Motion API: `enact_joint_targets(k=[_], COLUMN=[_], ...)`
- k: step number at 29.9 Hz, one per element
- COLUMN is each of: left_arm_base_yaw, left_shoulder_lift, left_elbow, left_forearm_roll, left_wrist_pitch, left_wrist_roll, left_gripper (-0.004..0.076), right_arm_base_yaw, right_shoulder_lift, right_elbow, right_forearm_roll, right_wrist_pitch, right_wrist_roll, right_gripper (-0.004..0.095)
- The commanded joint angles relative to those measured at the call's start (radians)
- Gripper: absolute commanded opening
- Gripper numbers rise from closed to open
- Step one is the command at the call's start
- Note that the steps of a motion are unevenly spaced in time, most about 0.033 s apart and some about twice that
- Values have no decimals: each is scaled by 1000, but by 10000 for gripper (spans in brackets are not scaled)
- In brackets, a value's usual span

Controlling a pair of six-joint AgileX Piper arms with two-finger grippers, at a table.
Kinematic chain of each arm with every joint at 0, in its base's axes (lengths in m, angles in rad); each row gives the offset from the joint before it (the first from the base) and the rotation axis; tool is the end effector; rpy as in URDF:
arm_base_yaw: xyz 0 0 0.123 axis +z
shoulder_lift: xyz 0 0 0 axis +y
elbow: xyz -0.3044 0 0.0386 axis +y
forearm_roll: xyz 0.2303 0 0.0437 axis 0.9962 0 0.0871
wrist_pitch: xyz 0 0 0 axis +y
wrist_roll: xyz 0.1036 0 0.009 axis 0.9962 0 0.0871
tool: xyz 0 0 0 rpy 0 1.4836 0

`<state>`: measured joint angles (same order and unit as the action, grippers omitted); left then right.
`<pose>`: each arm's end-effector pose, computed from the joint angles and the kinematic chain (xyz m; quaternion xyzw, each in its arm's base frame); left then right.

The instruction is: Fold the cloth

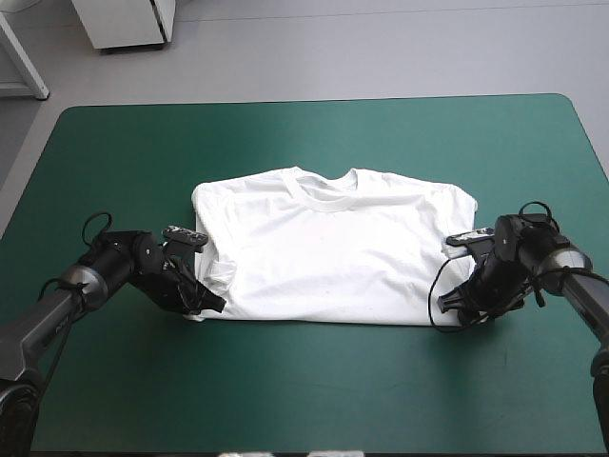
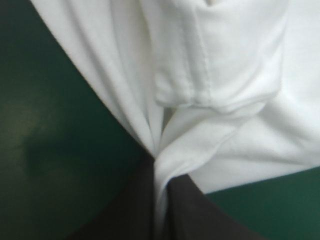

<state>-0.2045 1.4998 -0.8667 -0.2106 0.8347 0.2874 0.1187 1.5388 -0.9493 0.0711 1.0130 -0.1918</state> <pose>0.2405 -0.0663 0.2277 0.1801 0.9755 -0.0803 0.0978 0.2479 0.0359 0.2331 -0.1367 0.9897 0.0296 0.0288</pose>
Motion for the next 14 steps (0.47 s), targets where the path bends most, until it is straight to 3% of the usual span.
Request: enact_joint_targets(k=[1, 5, 11, 14], left_arm_base_yaw=[-7, -7, -7, -7], left_shoulder_lift=[-9, -9, -24, -58], left_elbow=[-8, -8, -10, -10], left_forearm_roll=[-4, -4, -4, -4], left_wrist_pitch=[0, 11, 55, 85], left_wrist_roll=[0, 3, 19, 19], left_gripper=[-9, -9, -9, -9], right_arm_base_yaw=[1, 1, 1, 1], right_shoulder_lift=[3, 23, 21, -5], right_elbow=[-18, -18, -34, -49], right_forearm_roll=[10, 49, 81, 85], right_wrist_pitch=[-4, -1, 66, 95], right_wrist_roll=[-9, -25, -46, -46], right_gripper=[499, 388, -17, -17])
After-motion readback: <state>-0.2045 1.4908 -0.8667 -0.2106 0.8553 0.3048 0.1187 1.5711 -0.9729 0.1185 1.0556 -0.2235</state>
